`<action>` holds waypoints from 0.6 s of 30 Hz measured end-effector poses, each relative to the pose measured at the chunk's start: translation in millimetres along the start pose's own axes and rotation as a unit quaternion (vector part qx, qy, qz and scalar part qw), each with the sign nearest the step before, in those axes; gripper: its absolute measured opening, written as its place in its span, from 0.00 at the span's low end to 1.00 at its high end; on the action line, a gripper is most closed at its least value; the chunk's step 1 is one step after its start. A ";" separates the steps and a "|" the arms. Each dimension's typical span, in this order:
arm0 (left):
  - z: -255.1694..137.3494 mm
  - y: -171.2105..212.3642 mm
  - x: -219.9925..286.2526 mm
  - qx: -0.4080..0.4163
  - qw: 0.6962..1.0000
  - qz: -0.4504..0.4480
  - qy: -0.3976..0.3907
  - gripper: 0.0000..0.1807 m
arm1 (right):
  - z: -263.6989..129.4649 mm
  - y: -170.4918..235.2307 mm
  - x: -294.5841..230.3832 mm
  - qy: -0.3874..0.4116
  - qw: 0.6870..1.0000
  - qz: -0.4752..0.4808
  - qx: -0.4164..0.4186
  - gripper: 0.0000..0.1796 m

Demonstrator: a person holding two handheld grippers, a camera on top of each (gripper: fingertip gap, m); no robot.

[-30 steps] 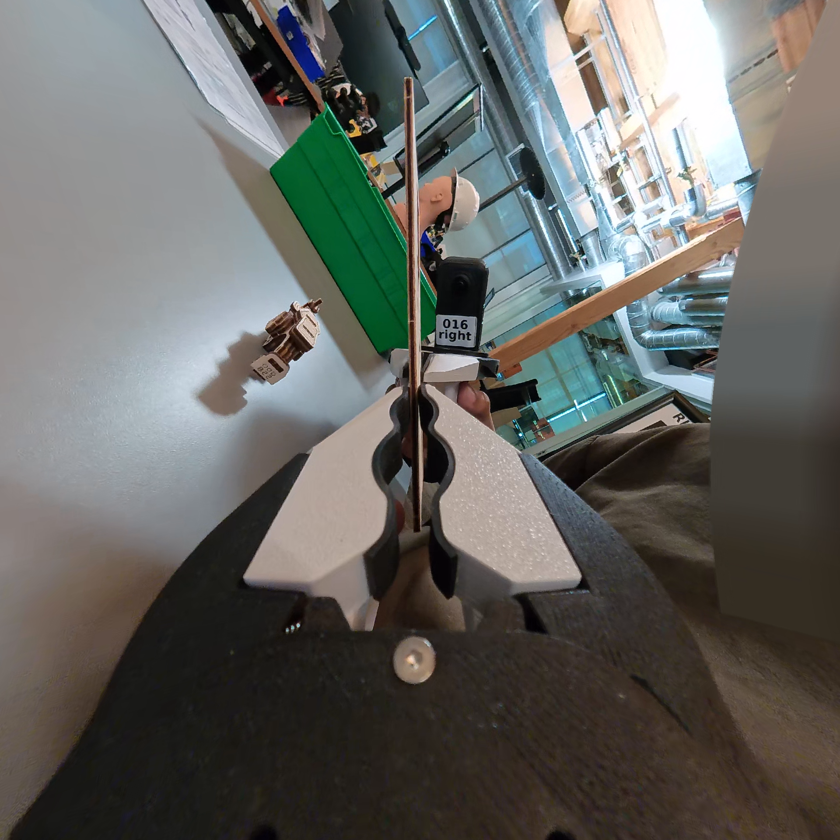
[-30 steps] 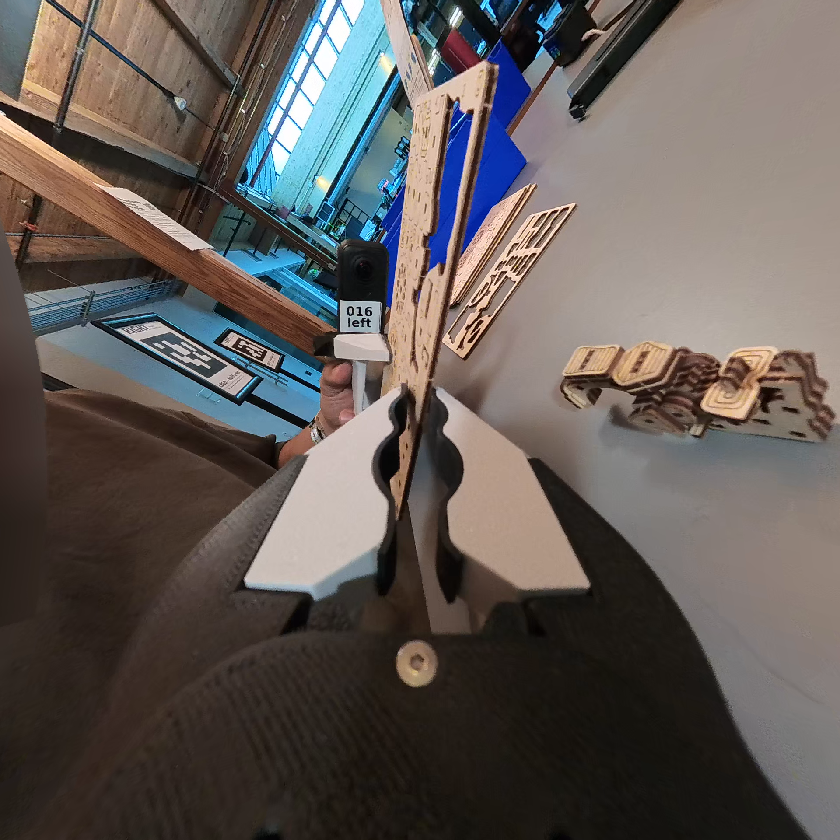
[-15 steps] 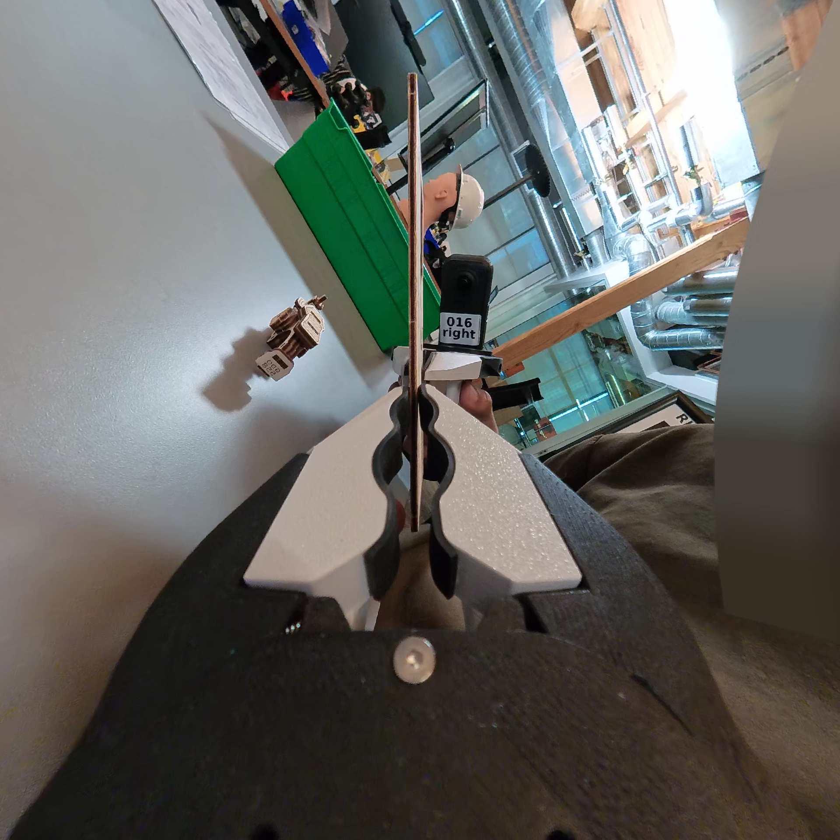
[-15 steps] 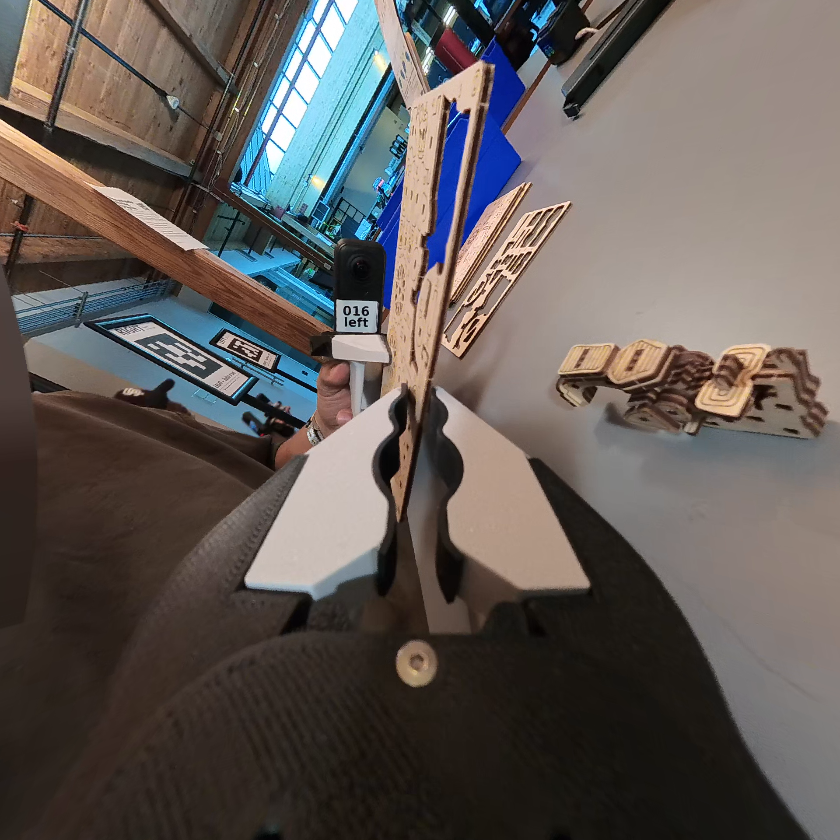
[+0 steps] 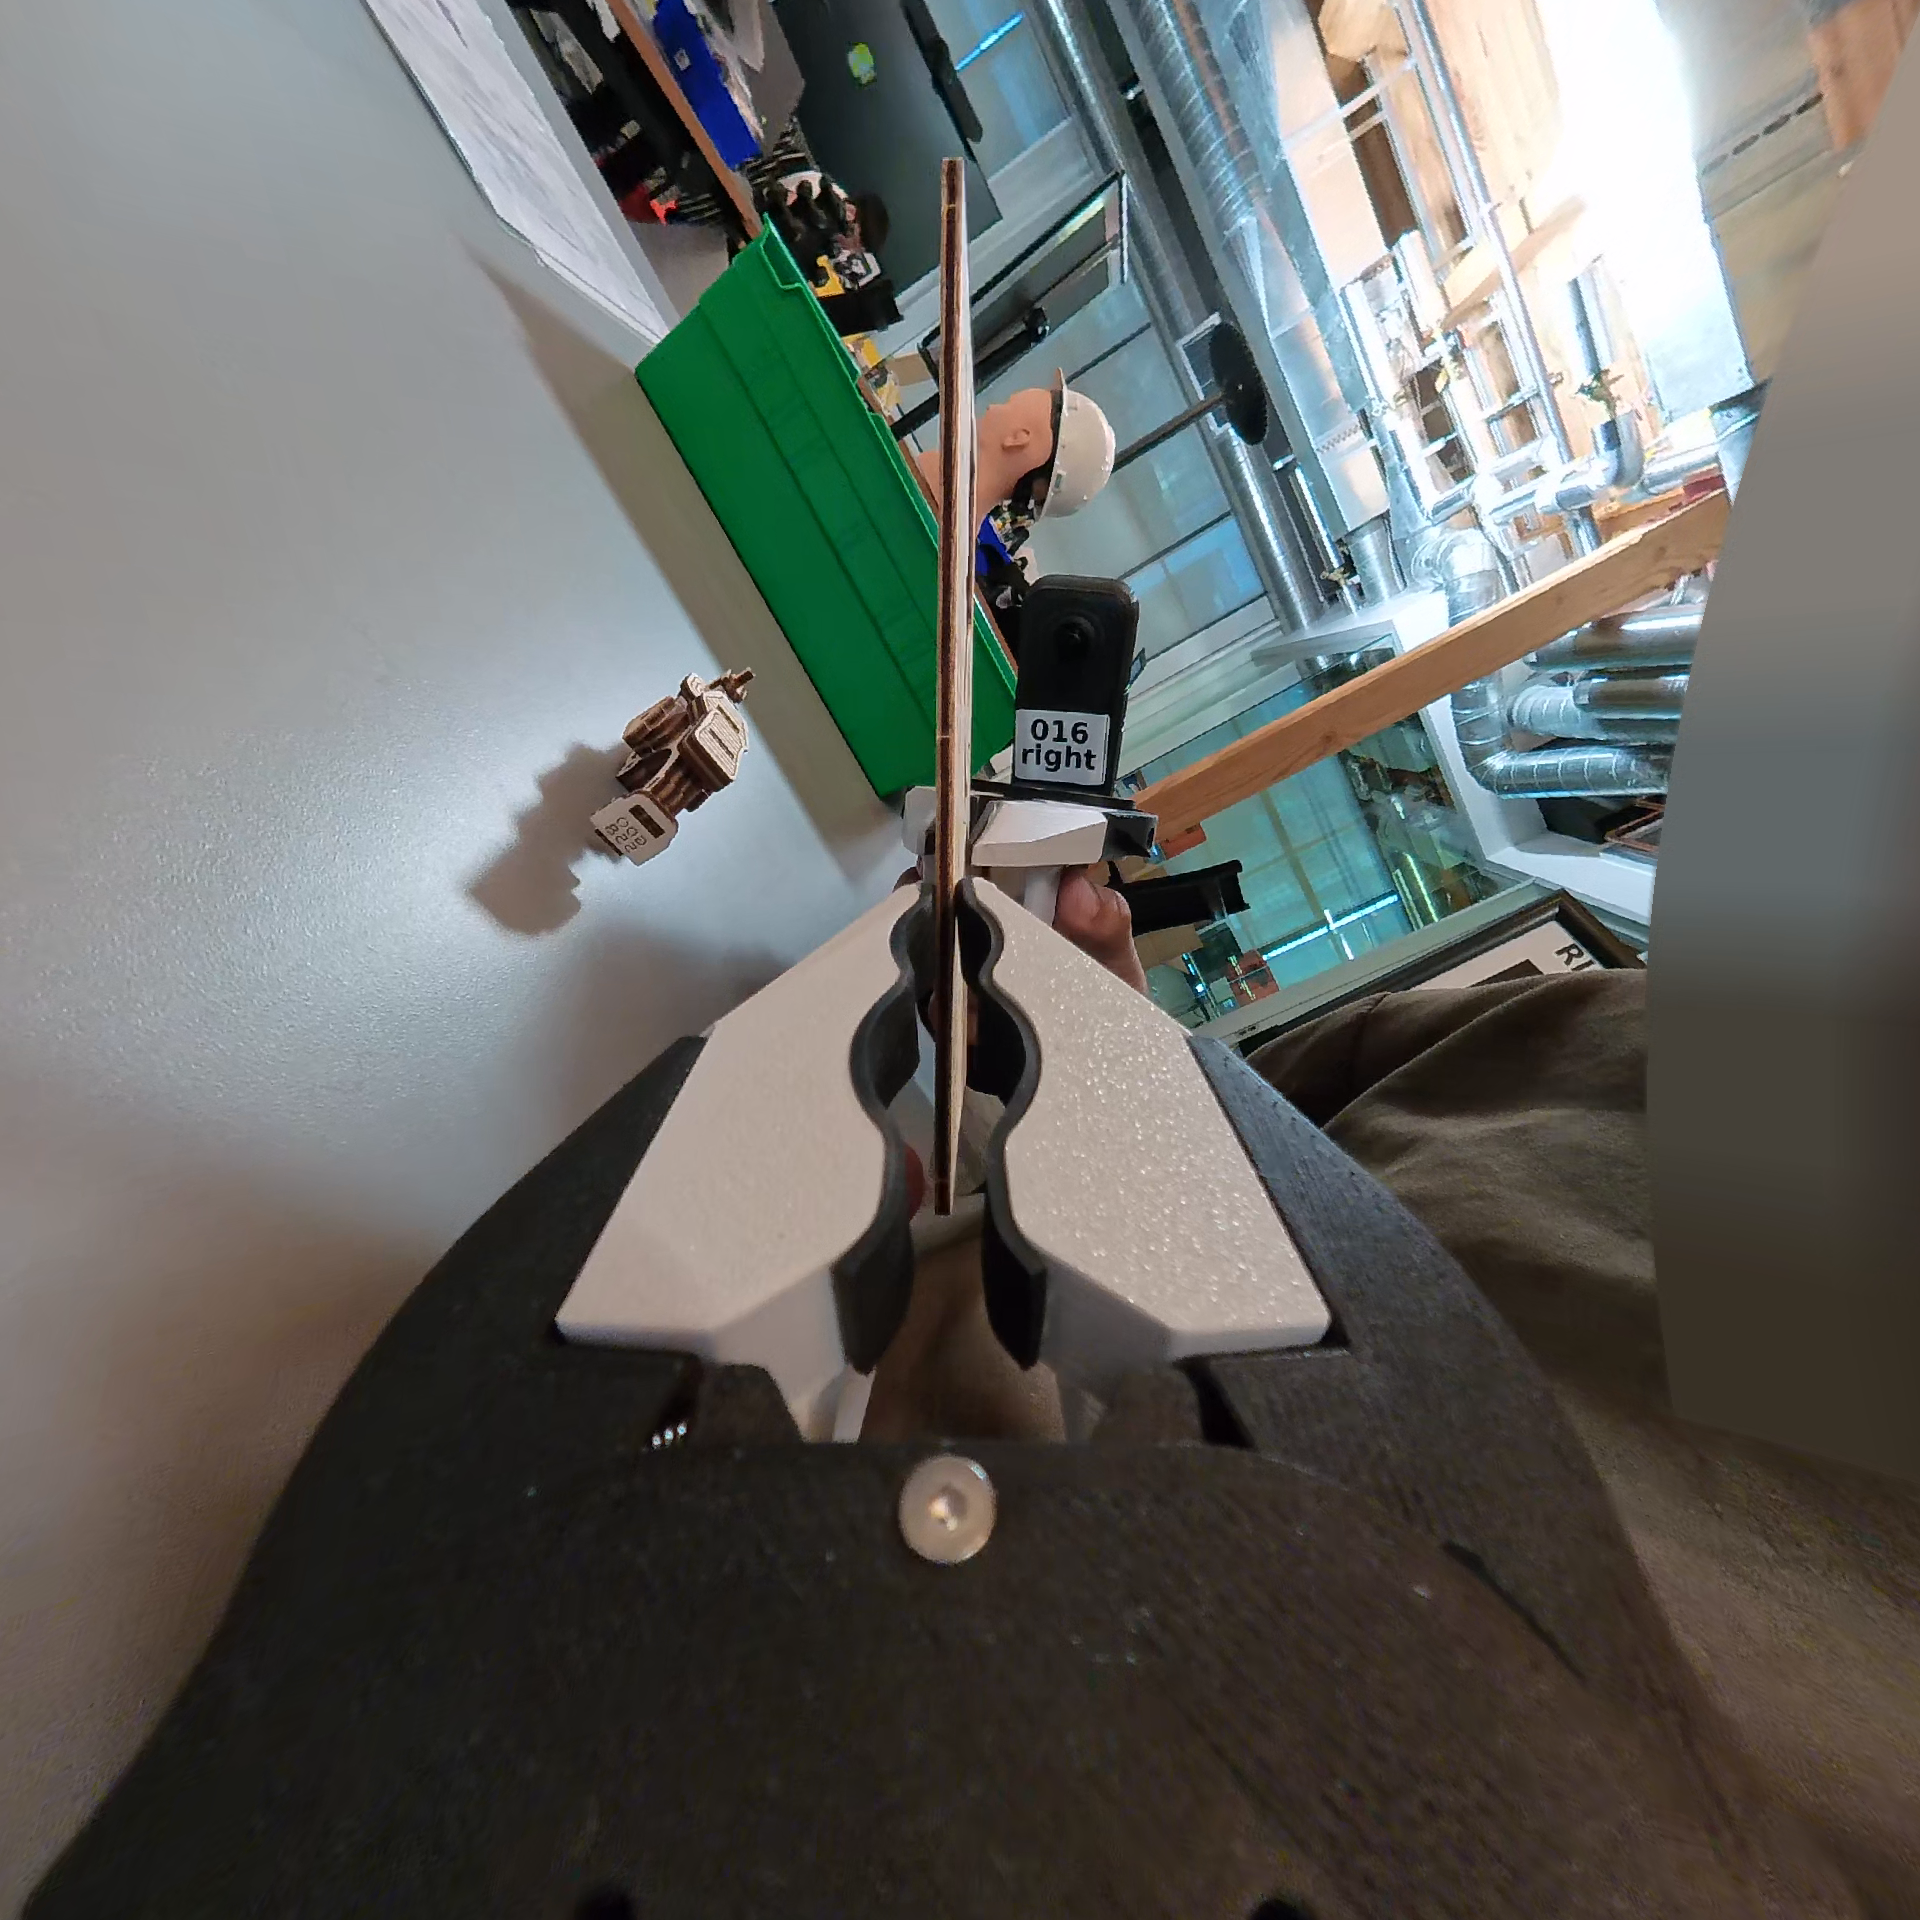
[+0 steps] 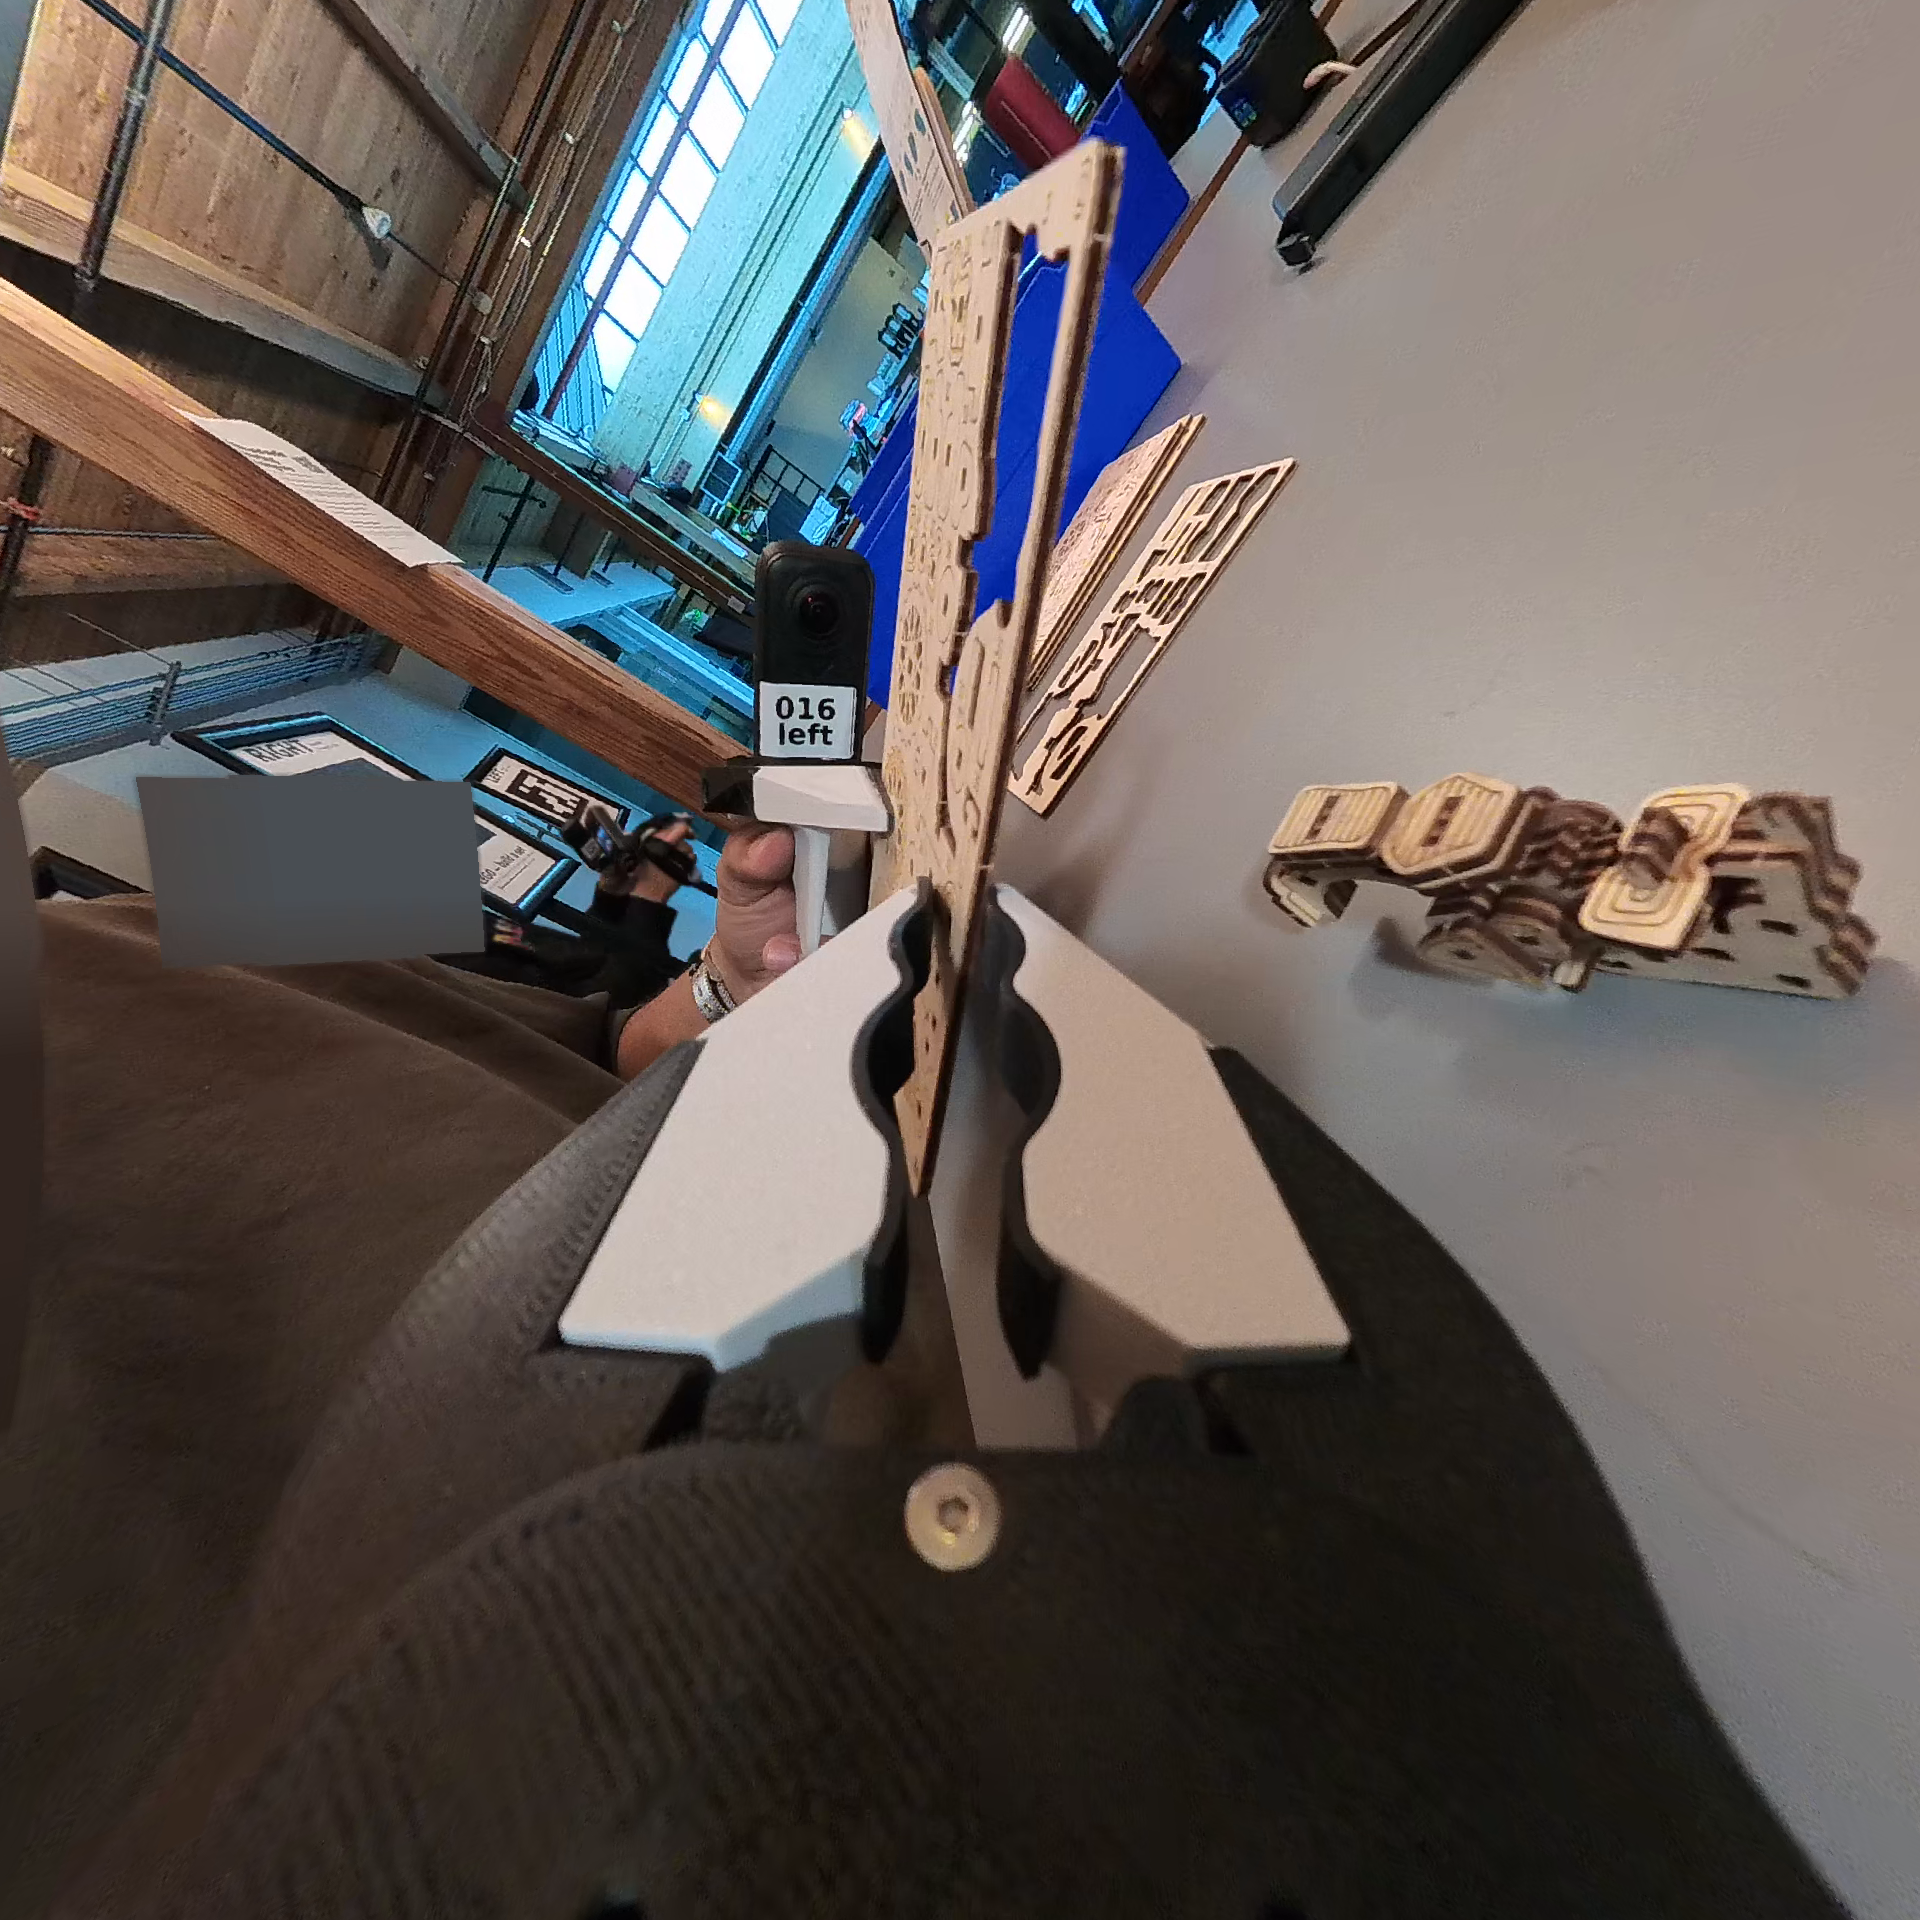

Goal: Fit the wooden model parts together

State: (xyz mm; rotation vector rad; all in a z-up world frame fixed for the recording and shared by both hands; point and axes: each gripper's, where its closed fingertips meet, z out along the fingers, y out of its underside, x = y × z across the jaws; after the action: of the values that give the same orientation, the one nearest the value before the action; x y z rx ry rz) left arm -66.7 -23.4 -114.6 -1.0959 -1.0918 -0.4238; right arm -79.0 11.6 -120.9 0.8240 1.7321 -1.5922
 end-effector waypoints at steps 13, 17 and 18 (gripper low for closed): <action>0.2 -0.5 -2.5 0.003 1.000 0.003 -0.009 0.00 | -0.4 0.0 -2.0 -0.009 1.000 0.006 0.001 0.02; 0.5 -0.5 -2.0 0.002 1.000 0.001 -0.007 0.00 | -0.8 -0.3 -1.9 -0.010 1.000 0.008 0.002 0.03; 0.6 -0.4 -1.4 0.002 1.000 0.000 -0.005 0.00 | -0.9 -0.7 -1.5 -0.009 1.000 0.009 0.004 0.03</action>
State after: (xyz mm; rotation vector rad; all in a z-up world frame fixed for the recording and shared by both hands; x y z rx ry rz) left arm -67.9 -23.3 -115.6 -1.0958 -1.1012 -0.4165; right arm -78.7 12.5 -119.2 0.8233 1.7020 -1.5904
